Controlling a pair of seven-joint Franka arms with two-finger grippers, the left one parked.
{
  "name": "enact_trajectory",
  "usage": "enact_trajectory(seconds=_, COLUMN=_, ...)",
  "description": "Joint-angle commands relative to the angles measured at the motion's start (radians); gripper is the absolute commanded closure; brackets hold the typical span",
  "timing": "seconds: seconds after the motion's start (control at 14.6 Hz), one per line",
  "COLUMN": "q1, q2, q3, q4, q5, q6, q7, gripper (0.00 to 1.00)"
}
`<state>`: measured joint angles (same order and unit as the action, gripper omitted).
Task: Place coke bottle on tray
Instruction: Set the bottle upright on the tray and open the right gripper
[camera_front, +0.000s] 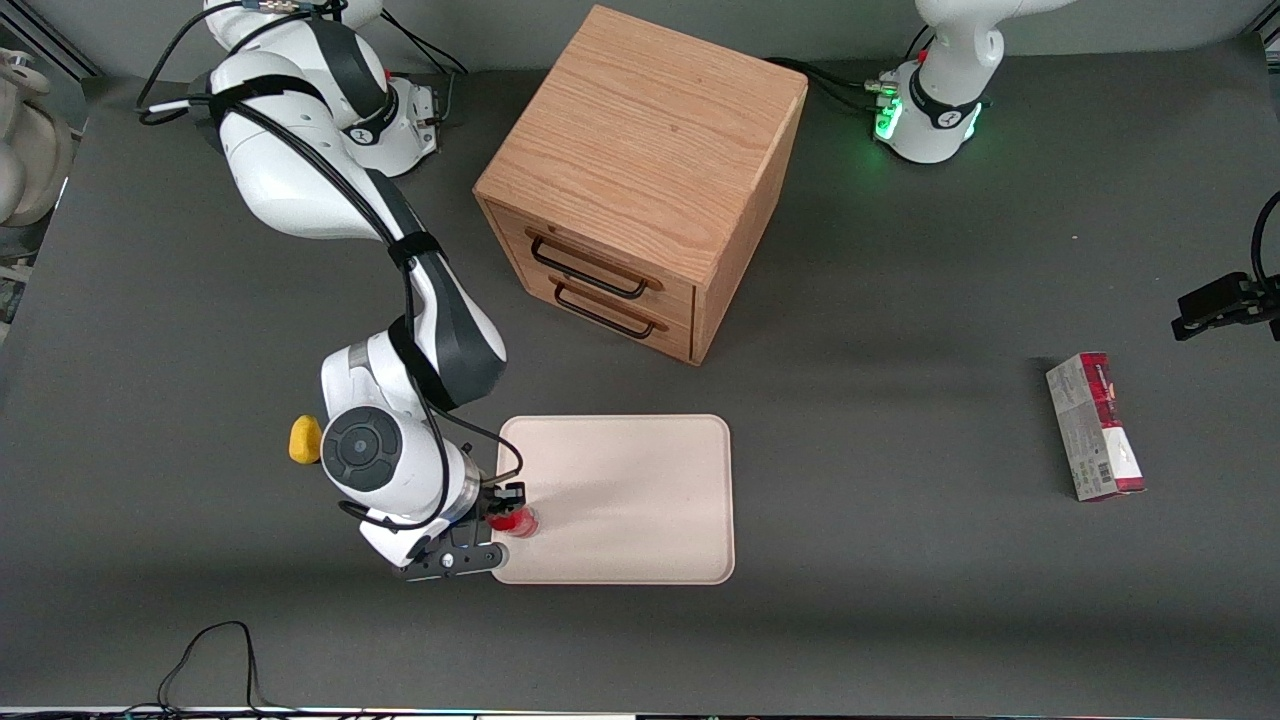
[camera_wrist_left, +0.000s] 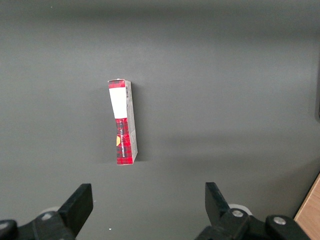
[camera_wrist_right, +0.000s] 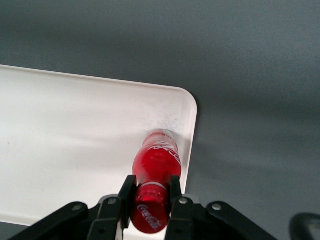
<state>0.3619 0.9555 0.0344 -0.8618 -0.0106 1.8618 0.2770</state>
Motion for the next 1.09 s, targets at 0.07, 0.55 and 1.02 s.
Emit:
enact_trajectory(seconds=0.07, q1=0.005, q2=-0.004, q3=0.002, q4=0.026, q5=-0.014, q6=-0.009, q7=0.042, gripper=0.00)
enact_trajectory(seconds=0.55, q1=-0.003, q2=-0.225, q3=-0.007, q4=-0.074, q5=-0.009, q6=-0.252, q7=0.076, gripper=0.00)
enact_trajectory(seconds=1.02, q1=-0.003, q2=-0.601, q3=-0.080, q4=-0.397, q5=-0.003, q6=-0.409, q7=0.076, gripper=0.00)
